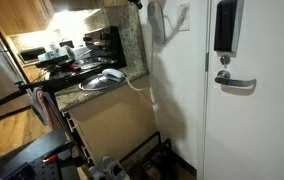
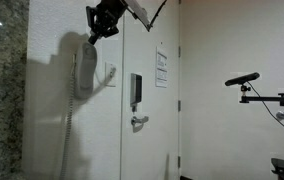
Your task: Unhang the phone receiver, put it on the counter, and then press the button of the thing on the wall
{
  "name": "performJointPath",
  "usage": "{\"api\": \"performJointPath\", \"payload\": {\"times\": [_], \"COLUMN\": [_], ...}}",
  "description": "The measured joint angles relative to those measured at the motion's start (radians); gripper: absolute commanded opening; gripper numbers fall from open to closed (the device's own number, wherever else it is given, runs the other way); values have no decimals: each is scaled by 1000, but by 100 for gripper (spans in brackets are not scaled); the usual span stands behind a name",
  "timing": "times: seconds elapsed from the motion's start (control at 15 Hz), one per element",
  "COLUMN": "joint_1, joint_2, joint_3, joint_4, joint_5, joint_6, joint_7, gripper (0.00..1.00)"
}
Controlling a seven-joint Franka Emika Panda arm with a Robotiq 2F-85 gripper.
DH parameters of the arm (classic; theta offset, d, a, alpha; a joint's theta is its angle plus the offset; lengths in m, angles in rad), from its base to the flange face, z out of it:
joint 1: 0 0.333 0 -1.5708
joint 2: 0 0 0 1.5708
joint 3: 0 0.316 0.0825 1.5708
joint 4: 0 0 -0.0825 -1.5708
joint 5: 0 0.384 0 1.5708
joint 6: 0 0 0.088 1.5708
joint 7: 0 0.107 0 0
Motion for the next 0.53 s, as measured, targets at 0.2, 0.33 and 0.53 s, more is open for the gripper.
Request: {"api": "performJointPath", "payload": {"times": [0.2,0.33,0.53], "joint_1": [-3,-4,-3], "joint_2": [-6,-6,-9], "joint_3": [0,0,-1], "joint_4": [6,7,3], "joint_5": [0,0,0], "joint_6": [-2,-3,-3], "joint_7": [0,0,1], "gripper": [1,0,0]}}
